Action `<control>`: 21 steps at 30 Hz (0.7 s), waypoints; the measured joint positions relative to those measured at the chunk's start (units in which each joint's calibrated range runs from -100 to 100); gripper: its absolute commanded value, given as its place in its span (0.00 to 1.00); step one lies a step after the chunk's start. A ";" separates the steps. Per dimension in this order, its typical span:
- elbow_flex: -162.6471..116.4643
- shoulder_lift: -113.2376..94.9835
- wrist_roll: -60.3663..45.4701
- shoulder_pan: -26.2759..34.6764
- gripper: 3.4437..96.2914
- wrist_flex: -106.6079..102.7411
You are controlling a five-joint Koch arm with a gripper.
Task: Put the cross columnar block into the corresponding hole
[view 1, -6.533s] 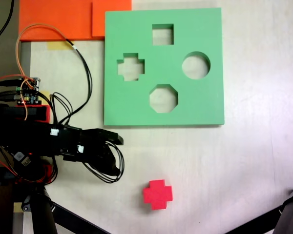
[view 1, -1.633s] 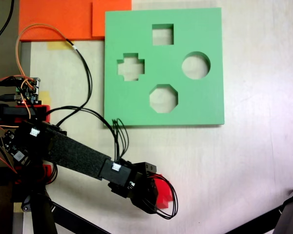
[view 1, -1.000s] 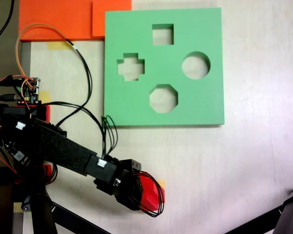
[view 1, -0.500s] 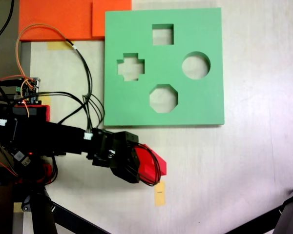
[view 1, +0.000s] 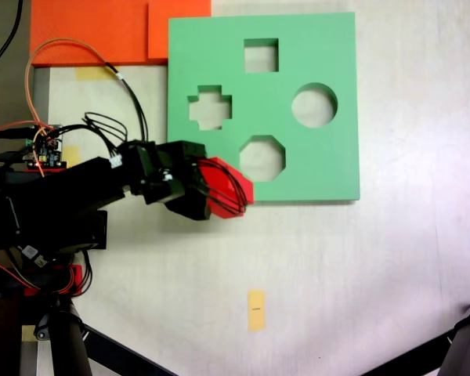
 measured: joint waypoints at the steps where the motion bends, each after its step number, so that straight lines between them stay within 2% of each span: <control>1: 0.20 0.00 0.88 1.03 0.25 0.00; 21: 13.82 15.05 10.45 12.06 0.26 0.00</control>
